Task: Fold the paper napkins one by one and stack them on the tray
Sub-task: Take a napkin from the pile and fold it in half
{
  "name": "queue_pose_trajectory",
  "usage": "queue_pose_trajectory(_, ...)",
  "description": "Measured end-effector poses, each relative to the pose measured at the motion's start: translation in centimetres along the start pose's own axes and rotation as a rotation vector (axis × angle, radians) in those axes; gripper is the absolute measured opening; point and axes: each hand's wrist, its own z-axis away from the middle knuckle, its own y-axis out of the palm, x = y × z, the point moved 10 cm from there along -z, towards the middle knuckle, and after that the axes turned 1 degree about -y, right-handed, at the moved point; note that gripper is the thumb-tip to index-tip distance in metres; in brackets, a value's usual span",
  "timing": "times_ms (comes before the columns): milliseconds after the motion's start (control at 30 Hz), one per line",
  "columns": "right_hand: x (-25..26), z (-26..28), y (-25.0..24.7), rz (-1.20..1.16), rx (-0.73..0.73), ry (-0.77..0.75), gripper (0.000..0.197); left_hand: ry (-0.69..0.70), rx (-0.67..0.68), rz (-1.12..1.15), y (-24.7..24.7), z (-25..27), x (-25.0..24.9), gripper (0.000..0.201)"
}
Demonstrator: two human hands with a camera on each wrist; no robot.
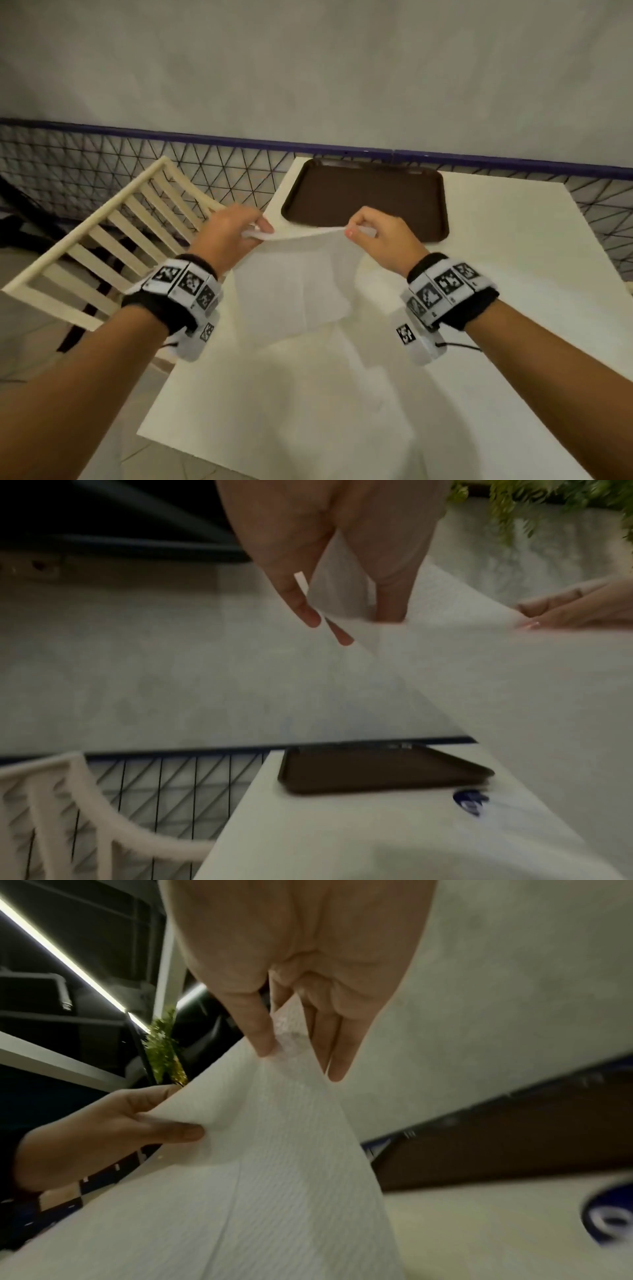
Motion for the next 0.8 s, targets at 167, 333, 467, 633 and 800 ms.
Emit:
queue_pose_trajectory(167,-1.5,-1.7,5.6,0.047,0.032,0.191,0.005,-0.257,0.301,0.187,3.5,0.1,7.3,0.013)
queue_pose_trajectory(333,-3.4,-6.0,7.1,0.026,-0.085,0.367,0.018,-0.355,0.543,0.074,6.2,-1.9,11.7,0.036)
queue_pose_trajectory(467,-2.3,-7.2,5.5,-0.020,-0.242,0.387,0.005,-0.365,0.384,0.189,4.2,-4.1,12.2,0.033)
queue_pose_trajectory(633,0.2,-5.2,3.6,-0.125,-0.319,0.263,0.014,-0.224,0.195,0.498,0.5,-3.9,11.2,0.016)
queue_pose_trajectory(800,-0.8,0.6,8.1,-0.118,-0.150,0.290,0.018,-0.102,0.345,0.530,4.1,1.8,11.0,0.015)
